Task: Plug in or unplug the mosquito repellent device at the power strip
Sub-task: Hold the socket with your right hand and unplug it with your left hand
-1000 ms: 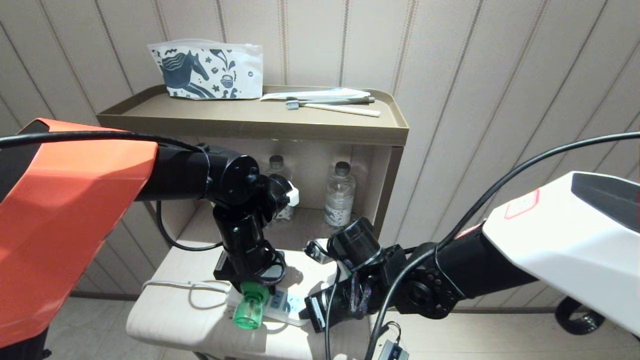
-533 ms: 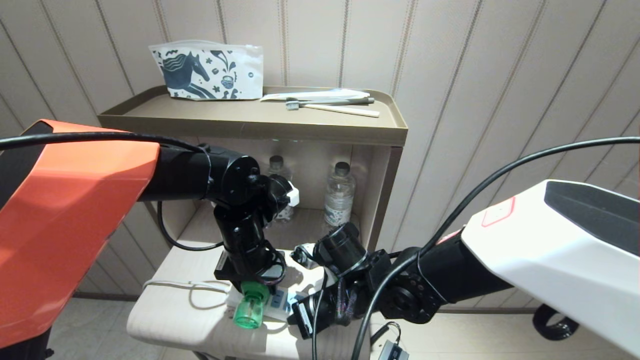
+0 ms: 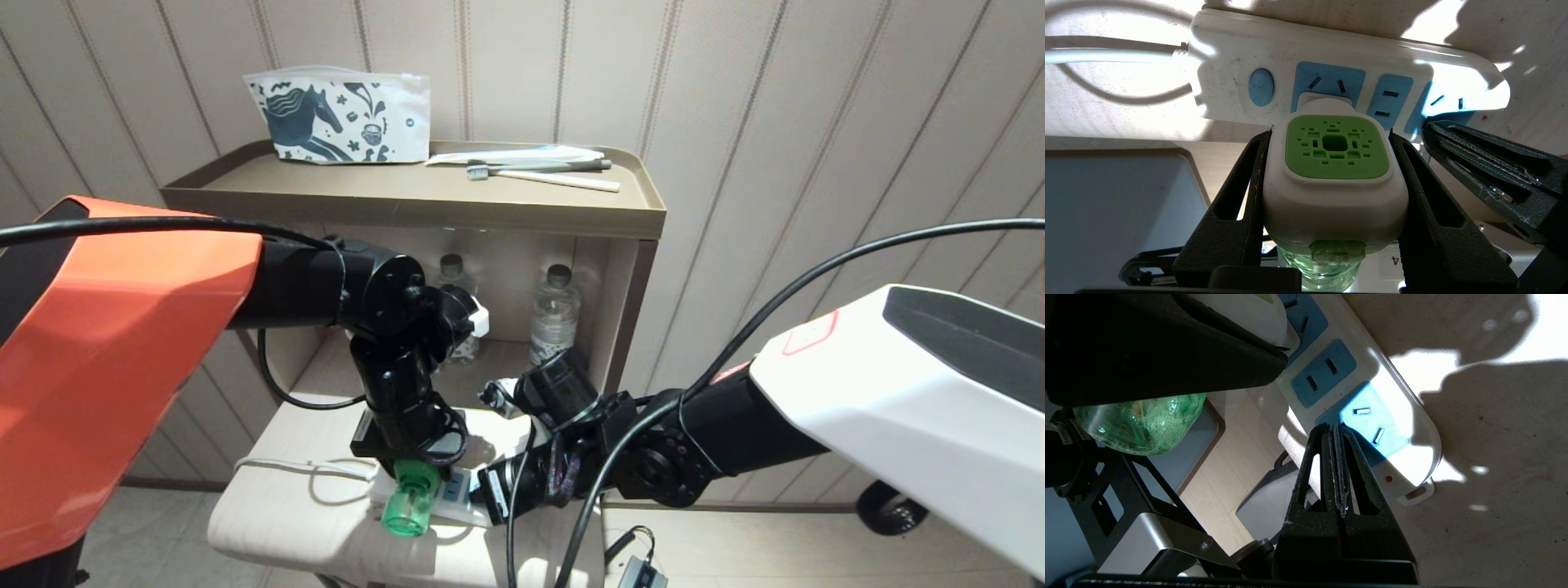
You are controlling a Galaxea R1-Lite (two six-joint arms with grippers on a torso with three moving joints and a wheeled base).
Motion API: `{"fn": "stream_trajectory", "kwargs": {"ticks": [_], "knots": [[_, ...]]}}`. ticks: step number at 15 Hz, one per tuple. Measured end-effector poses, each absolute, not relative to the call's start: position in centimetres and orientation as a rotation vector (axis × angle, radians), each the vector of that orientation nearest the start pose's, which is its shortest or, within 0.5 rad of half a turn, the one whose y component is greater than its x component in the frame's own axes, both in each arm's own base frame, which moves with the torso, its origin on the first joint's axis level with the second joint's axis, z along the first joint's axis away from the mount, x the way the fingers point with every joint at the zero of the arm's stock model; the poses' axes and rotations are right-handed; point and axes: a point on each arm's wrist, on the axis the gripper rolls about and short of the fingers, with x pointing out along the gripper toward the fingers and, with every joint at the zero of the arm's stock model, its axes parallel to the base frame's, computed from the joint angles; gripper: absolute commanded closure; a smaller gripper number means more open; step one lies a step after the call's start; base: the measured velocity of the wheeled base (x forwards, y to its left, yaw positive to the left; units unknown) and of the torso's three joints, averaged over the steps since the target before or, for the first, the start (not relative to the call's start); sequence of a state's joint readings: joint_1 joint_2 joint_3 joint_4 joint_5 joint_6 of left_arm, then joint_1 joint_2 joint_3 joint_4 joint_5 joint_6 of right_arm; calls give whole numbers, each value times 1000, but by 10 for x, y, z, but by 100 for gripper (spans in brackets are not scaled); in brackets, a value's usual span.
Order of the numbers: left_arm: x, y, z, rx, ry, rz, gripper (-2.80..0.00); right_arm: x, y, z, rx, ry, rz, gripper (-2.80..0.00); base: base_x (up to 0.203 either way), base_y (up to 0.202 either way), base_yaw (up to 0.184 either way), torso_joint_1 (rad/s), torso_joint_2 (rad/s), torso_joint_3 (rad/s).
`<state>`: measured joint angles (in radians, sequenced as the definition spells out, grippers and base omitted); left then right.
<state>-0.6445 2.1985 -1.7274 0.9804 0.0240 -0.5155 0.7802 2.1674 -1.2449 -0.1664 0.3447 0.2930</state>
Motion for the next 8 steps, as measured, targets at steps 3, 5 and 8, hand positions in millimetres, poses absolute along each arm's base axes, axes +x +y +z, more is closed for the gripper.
{"fn": "stream_trajectory", "kwargs": {"ticks": [3,5,8], "knots": [[303,-227,129,62,1454,-134,0,287,296,78,73,935,944,0,0,0,0,0,0,0],[302,-225,133,60,1449,-135,0,288,298,73,72,943,944,0,0,0,0,0,0,0],[301,-224,148,45,1414,-148,0,290,298,68,69,954,939,0,0,0,0,0,0,0]]}}
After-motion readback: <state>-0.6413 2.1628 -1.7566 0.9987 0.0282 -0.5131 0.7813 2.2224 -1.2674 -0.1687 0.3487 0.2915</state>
